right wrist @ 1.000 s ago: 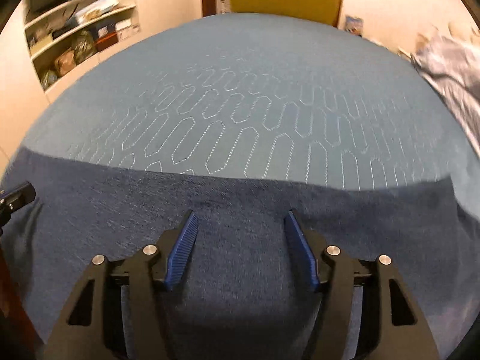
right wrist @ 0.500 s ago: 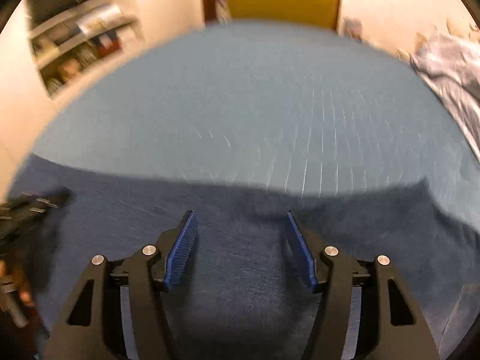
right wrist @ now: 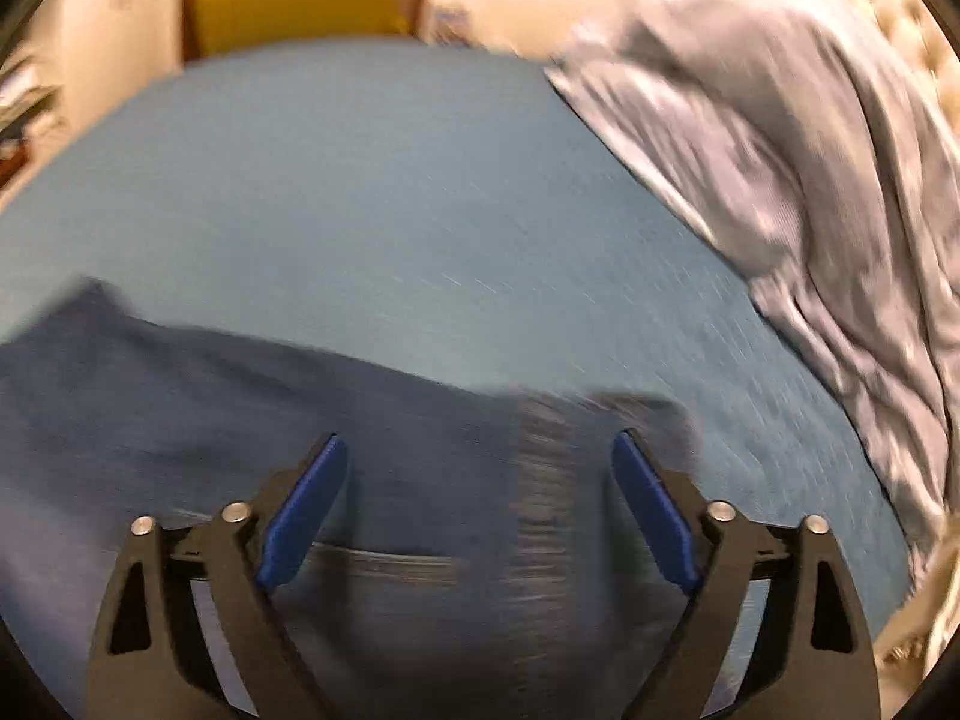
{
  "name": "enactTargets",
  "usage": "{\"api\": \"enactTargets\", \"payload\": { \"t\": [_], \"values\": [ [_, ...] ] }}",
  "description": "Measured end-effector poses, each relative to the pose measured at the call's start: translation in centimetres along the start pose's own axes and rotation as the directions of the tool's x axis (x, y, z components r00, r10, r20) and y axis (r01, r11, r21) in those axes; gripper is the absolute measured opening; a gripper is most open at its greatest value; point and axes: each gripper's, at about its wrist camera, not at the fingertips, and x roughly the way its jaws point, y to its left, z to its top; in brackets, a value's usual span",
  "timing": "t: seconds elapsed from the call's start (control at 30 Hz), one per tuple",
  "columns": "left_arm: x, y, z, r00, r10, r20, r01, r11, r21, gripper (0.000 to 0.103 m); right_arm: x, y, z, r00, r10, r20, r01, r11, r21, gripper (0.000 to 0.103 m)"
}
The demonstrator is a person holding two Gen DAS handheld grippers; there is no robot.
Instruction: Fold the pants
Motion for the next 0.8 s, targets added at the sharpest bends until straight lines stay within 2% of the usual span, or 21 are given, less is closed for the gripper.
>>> {"api": "enactTargets", "payload": {
  "t": [0.03, 0.1, 0.13, 0.23, 0.37, 0.43, 0.5, 0.6, 0.67, 0.77, 0.8],
  "values": [
    [0.0, -0.1, 0.1, 1.0, 0.008, -0.007, -0.008, 1.0, -0.001, 0.033, 1.1, -1.7, -0.7, 1.0, 0.001, -0.031, 0.0, 1.0, 0.031, 0.079],
    [-0.1, 0.0, 0.2, 1.0, 0.004, -0.014, -0.004, 1.0, -0.014, 0.033, 3.4, -4.5, -1.3, 0.988, 0.142, -0.055, -0.134, 0.982, 0.13, 0.081],
    [-0.1, 0.2, 0.2, 1.0, -0.005, -0.014, 0.004, 1.0, -0.025, 0.033, 3.7, -5.1, -1.7, 0.986, 0.162, -0.041, -0.155, 0.978, 0.136, 0.081],
    [-0.2, 0.4, 0.2, 1.0, -0.004, -0.014, 0.004, 1.0, -0.031, 0.034, 3.4, -4.2, -2.2, 0.995, 0.099, -0.014, -0.097, 0.99, 0.103, 0.081],
    [-0.3, -0.1, 0.6, 0.999, 0.034, -0.034, -0.035, 0.999, -0.021, 0.035, 2.2, -3.3, -2.0, 0.996, 0.086, 0.002, -0.086, 0.99, 0.108, 0.082],
    [-0.3, -0.1, 0.6, 0.998, 0.041, -0.038, -0.042, 0.999, -0.026, 0.036, 0.0, -2.7, -2.0, 0.996, 0.07, 0.046, -0.074, 0.992, 0.104, 0.082],
    [-0.4, -0.1, 0.6, 0.998, 0.043, -0.035, -0.044, 0.999, -0.028, 0.036, -1.2, -3.0, -0.8, 0.99, 0.103, 0.095, -0.111, 0.991, 0.08, 0.082],
    [-0.5, -0.4, 0.6, 0.998, 0.051, -0.036, -0.052, 0.998, -0.023, 0.037, -2.2, -0.6, 0.2, 0.977, 0.191, 0.096, -0.196, 0.98, 0.038, 0.082],
    [-0.7, -0.7, 0.5, 0.998, 0.045, -0.042, -0.047, 0.998, -0.036, 0.038, -1.6, 1.5, 1.0, 0.979, 0.181, 0.09, -0.182, 0.983, -0.002, 0.082],
    [-0.9, -0.6, 0.6, 0.999, 0.015, -0.05, -0.017, 0.999, -0.041, 0.05, 2.2, 3.0, 1.5, 0.994, 0.106, 0.001, -0.106, 0.994, -0.027, 0.086],
    [-1.0, -0.7, 0.6, 0.999, 0.004, -0.054, -0.006, 0.999, -0.036, 0.06, 2.2, 3.3, 1.3, 0.995, 0.095, 0.013, -0.094, 0.994, -0.052, 0.085]
  ]
}}
